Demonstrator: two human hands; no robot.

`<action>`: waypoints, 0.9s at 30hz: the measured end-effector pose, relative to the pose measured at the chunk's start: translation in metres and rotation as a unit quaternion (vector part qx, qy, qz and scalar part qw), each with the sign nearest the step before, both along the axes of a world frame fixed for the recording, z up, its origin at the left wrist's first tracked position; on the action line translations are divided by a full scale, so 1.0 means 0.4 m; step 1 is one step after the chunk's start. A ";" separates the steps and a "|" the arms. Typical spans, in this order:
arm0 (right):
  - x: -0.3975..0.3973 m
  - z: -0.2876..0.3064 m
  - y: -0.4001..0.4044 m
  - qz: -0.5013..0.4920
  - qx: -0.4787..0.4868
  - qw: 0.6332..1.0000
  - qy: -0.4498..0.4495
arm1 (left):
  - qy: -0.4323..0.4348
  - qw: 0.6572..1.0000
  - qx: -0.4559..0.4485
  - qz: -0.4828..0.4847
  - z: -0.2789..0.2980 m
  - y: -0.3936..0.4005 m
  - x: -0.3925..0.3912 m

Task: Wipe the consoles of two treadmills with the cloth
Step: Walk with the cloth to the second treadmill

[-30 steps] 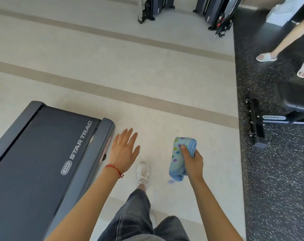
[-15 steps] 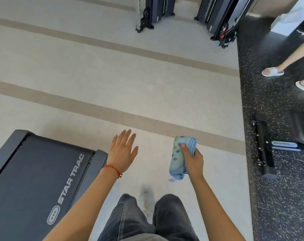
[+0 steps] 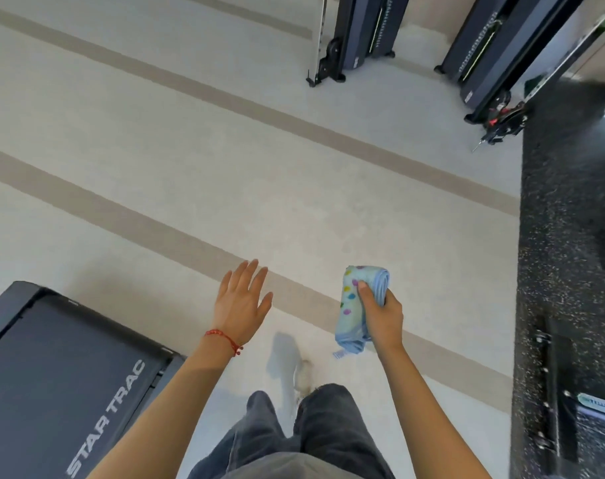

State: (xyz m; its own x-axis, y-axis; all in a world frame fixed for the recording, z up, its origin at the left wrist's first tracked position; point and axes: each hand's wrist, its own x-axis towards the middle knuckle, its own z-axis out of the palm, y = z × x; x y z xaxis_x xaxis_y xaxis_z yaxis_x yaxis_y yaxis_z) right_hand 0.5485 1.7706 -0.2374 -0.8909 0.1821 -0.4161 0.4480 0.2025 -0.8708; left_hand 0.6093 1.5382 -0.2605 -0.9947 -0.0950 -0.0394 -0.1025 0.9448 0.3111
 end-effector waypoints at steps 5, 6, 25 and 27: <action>-0.218 0.024 -0.095 0.053 0.009 0.999 -0.002 | 0.011 0.998 0.000 0.055 0.024 -0.086 -0.162; -0.248 0.026 -0.117 0.062 0.008 0.998 -0.003 | 0.015 0.998 -0.004 0.063 0.024 -0.104 -0.181; -0.720 0.023 -1.038 0.358 -0.001 0.934 -0.013 | 0.020 0.943 0.001 0.333 0.029 -0.801 -0.433; -0.739 0.025 -1.131 0.394 -0.008 0.919 -0.020 | 0.020 0.929 -0.001 0.369 0.030 -0.858 -0.424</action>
